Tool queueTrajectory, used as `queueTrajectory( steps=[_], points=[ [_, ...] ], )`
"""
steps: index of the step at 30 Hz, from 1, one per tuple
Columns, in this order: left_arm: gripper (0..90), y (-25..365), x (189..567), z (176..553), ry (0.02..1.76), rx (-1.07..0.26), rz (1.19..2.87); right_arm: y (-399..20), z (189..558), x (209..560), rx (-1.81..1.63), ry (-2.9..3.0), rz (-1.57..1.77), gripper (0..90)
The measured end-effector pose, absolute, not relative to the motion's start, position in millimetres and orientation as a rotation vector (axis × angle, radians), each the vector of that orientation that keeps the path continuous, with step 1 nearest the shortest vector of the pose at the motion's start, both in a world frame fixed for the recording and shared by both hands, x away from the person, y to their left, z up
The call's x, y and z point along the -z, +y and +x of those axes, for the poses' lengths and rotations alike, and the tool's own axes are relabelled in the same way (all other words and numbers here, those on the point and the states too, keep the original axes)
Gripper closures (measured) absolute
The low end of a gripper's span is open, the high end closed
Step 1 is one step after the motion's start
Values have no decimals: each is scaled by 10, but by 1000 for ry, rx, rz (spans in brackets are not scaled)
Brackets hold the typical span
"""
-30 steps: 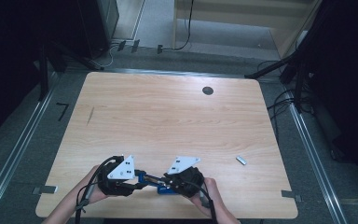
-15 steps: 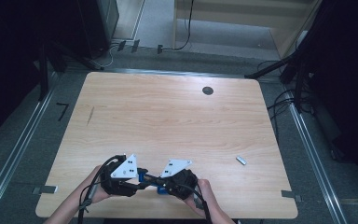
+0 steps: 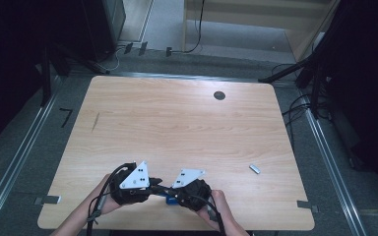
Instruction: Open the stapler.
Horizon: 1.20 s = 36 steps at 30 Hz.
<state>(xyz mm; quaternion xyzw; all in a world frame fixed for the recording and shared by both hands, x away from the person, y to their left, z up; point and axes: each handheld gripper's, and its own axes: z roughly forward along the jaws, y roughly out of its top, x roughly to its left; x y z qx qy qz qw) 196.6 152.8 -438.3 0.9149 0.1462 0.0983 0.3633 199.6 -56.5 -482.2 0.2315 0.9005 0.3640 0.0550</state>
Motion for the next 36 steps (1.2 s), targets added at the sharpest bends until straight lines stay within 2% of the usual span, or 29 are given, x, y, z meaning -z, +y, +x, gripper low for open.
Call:
queueTrajectory(
  steps=[8, 10, 15, 23, 29, 36],
  points=[
    [752, 1524, 4475, 1990, 378, -260, 2411, -918, 2087, 4755, -1044, 2704, 758, 804],
    [803, 1507, 4525, 1995, 382, -284, 2432, -1095, 2122, 4770, -1000, 2710, 793, 803],
    [792, 1478, 4637, 2045, 393, -248, 2474, -1289, 2155, 4847, -918, 2738, 861, 785],
    [790, 1453, 4789, 2095, 385, -214, 2550, -1310, 2150, 4880, -899, 2737, 856, 759],
    [788, 1527, 4818, 2164, 414, -137, 2494, -1330, 2122, 4935, -952, 2730, 891, 760],
    [785, 1553, 4830, 2168, 458, -121, 2470, -1363, 2121, 4959, -1001, 2715, 919, 755]
  ],
)
